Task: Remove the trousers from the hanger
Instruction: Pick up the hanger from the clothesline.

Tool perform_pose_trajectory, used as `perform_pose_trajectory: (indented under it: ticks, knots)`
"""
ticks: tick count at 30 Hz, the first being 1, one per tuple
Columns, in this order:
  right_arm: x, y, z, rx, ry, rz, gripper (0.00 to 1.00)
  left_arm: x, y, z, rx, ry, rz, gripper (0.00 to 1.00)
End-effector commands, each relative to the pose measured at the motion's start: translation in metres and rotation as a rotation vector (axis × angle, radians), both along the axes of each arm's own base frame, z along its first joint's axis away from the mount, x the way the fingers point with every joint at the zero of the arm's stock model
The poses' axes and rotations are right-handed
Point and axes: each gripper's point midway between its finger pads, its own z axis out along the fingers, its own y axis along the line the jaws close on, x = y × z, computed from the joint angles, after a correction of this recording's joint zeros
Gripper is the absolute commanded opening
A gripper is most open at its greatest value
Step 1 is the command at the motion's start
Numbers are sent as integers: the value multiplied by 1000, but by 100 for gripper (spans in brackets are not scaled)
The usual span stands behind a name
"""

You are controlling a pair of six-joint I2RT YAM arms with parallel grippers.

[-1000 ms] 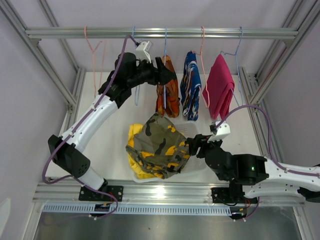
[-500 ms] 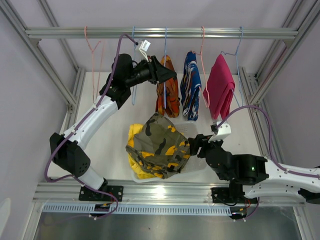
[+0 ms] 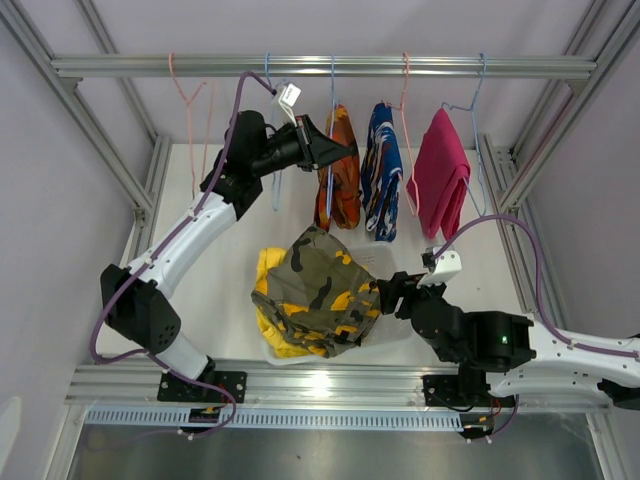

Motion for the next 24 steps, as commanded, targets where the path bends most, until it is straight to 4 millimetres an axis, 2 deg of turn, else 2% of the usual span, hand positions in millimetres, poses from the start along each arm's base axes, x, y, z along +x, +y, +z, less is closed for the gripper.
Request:
perform_pose_trajectory:
  ticks: [1, 2, 7, 10, 12, 13, 15, 16, 18, 19, 20, 22, 24]
  knots:
    - [2, 1, 4, 44, 0, -17, 66, -19, -7, 20, -39, -66, -75, 7]
    - [2, 2, 4, 47, 1, -16, 66, -19, -8, 23, -47, -76, -83, 1]
    - [1, 4, 1, 50, 7, -13, 66, -18, -12, 30, -56, -99, -80, 1]
    - [0, 3, -3, 53, 12, -11, 66, -17, -13, 44, -66, -117, -74, 1]
    - [0, 3, -6, 54, 13, -8, 66, -16, -12, 62, -76, -144, -60, 0]
    - [0, 3, -7, 54, 12, -9, 66, -14, -14, 62, -63, -145, -54, 0]
    - [0, 5, -9, 55, 13, -4, 66, -14, -12, 92, -71, -191, -33, 0]
    - [0, 6, -11, 52, 15, -1, 66, -14, -13, 89, -50, -168, -22, 0]
    - [-1, 7, -14, 48, 17, 4, 66, -13, -10, 117, -69, -215, -10, 0]
    - [-1, 8, -16, 45, 20, 7, 66, -10, -10, 113, -54, -193, 3, 0]
    - [-1, 9, -16, 48, 21, 9, 66, -13, -6, 134, -73, -231, 12, 0]
    - [-1, 10, -18, 45, 23, 12, 66, -10, -3, 136, -58, -234, 41, 0]
    - [-2, 11, -19, 46, 25, 18, 66, -12, 1, 149, -64, -265, 63, 0]
